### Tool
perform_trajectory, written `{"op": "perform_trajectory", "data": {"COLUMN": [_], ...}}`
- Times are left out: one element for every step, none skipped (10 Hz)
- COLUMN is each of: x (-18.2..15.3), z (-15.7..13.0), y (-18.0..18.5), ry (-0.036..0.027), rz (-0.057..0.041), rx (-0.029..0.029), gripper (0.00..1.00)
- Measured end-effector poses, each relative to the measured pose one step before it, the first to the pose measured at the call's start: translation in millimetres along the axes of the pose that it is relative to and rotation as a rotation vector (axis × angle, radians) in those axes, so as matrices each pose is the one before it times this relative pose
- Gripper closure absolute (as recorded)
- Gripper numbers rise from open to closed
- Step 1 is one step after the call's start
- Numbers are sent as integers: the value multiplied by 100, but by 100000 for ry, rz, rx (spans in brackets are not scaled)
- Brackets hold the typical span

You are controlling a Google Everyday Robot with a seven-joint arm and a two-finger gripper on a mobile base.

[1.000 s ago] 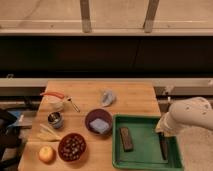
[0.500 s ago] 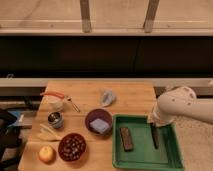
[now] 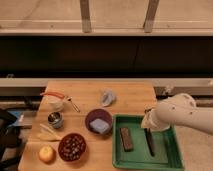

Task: Wipe tray with brush

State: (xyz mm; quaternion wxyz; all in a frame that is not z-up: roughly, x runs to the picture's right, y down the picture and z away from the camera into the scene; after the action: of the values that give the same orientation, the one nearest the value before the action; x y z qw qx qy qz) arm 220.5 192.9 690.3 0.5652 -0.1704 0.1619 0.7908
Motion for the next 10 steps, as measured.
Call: {"op": "perform_trajectory", "data": {"x": [1069,633,109,-376,-921,-1151,-1413,-979,-566,-73], "z": [-407,-421,-566,-680,-457,12,255,264,231,351], "y": [-399,-1160,-1396,-1063,-907,-109,281,644,1134,1573], "ry": [210,-235,-1336,-2087,-1999,-1204,-984,-701,-504,141], "rz": [1675,2527,2557,1875,1890,474,-232,-751,-1607,-2737], "rx": [58,952,1038,709,602,-124,-270,-446,-795,-803], "gripper": [100,100,100,100,100,100,100,100,100,100]}}
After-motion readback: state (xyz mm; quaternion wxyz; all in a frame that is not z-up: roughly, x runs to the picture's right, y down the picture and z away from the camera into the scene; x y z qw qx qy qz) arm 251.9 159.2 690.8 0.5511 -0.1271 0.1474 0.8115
